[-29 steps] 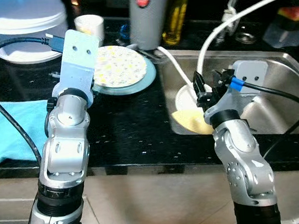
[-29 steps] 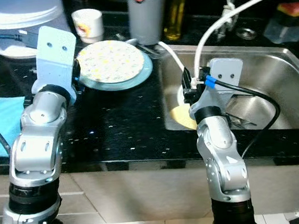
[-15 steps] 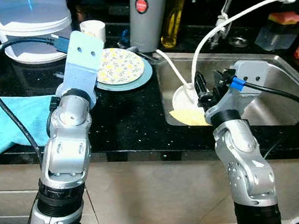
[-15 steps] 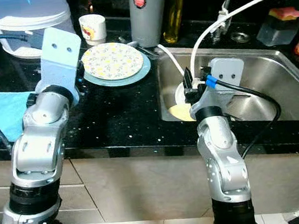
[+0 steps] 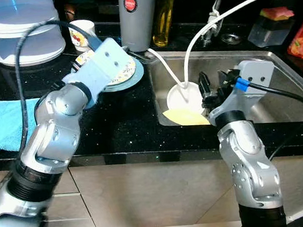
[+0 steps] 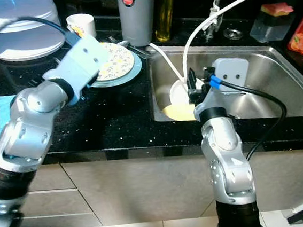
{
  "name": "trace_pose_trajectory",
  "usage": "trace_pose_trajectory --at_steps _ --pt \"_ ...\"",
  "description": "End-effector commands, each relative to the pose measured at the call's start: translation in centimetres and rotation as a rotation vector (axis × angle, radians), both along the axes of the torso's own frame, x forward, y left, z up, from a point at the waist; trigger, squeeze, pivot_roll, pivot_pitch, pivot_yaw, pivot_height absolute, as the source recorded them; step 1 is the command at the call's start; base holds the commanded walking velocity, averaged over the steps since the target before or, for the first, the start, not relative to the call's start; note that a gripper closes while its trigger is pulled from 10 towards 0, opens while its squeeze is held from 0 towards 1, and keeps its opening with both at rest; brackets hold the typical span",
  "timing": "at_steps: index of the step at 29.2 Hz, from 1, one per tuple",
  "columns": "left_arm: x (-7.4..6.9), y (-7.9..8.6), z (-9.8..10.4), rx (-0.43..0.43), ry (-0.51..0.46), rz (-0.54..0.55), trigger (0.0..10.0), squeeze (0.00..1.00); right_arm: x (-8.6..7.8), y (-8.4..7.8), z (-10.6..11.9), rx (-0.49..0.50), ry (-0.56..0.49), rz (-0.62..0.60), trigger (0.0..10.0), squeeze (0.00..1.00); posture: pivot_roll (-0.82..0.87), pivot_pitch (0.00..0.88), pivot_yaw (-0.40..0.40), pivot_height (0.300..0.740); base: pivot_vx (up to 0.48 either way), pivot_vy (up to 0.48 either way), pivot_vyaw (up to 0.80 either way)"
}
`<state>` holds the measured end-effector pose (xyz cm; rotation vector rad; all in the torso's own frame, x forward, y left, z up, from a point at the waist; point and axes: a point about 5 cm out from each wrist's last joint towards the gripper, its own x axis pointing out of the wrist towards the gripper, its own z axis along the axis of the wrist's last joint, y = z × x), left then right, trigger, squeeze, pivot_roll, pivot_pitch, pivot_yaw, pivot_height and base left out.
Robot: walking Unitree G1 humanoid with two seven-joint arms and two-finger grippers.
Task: Kitchen organization
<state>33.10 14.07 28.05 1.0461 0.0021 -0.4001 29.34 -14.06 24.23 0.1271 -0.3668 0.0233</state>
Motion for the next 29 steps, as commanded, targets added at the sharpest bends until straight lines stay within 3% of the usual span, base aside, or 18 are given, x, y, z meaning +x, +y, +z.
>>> trace_pose_trajectory --at_steps 1,4,6,12,20,21,22,23,24,25,29 --pt "0.4 -0.2 -1.1 0.135 0.044 -0.067 10.0 0.0 0.1 -0.2 0.0 0.003 0.008 0.0 10.0 0.0 0.29 0.057 -0.083 0.74 0.0 0.0 0.0" --pt "1.6 0.2 -1.2 0.182 0.045 -0.048 10.0 0.0 0.1 -0.1 0.0 0.003 0.008 0.006 10.0 0.0 0.29 0.056 -0.083 0.74 0.0 0.0 0.0" --pt "3.0 0.2 -1.5 0.288 0.049 -0.07 10.0 0.0 0.1 0.1 0.1 0.005 0.007 0.013 10.0 0.0 0.29 0.059 -0.084 0.74 0.0 0.0 0.0" --pt "3.9 0.2 -2.1 0.425 0.041 -0.114 10.0 0.0 0.1 0.4 0.0 0.012 0.011 0.021 10.0 0.0 0.3 0.063 -0.083 0.74 0.0 0.0 0.0" --pt "4.0 -0.2 -3.0 0.435 0.108 -0.18 10.0 0.0 0.1 0.5 0.0 0.013 0.012 0.023 10.0 0.0 0.29 0.066 -0.085 0.74 0.0 0.0 0.0" --pt "4.0 -0.3 -3.4 0.455 0.123 -0.19 9.3 0.0 0.1 0.4 0.0 0.013 0.013 0.02 10.0 0.0 0.29 0.067 -0.087 0.74 0.0 0.0 0.0" --pt "4.1 -0.5 -3.9 0.467 0.131 -0.208 7.8 0.0 0.2 0.3 0.0 0.013 0.014 0.018 10.0 0.0 0.29 0.067 -0.086 0.74 0.0 0.0 0.0" --pt "4.1 -0.5 -3.9 0.467 0.131 -0.208 7.8 0.0 0.2 0.3 0.0 0.013 0.014 0.018 10.0 0.0 0.29 0.067 -0.086 0.74 0.0 0.0 0.0" --pt "4.2 -0.7 -4.3 0.484 0.135 -0.22 4.4 0.0 0.2 0.2 0.0 0.013 0.014 0.017 10.0 0.0 0.29 0.066 -0.087 0.74 0.0 0.0 0.0" --pt "4.4 -0.8 -4.5 0.507 0.121 -0.22 0.0 0.0 0.2 0.2 0.0 0.014 0.014 0.016 10.0 0.0 0.29 0.066 -0.087 0.74 0.0 0.0 0.0" --pt "4.6 -1.1 -4.7 0.555 0.081 -0.229 0.0 0.0 0.3 0.2 0.0 0.017 0.013 0.014 10.0 0.0 0.29 0.065 -0.09 0.74 0.0 0.0 0.0"
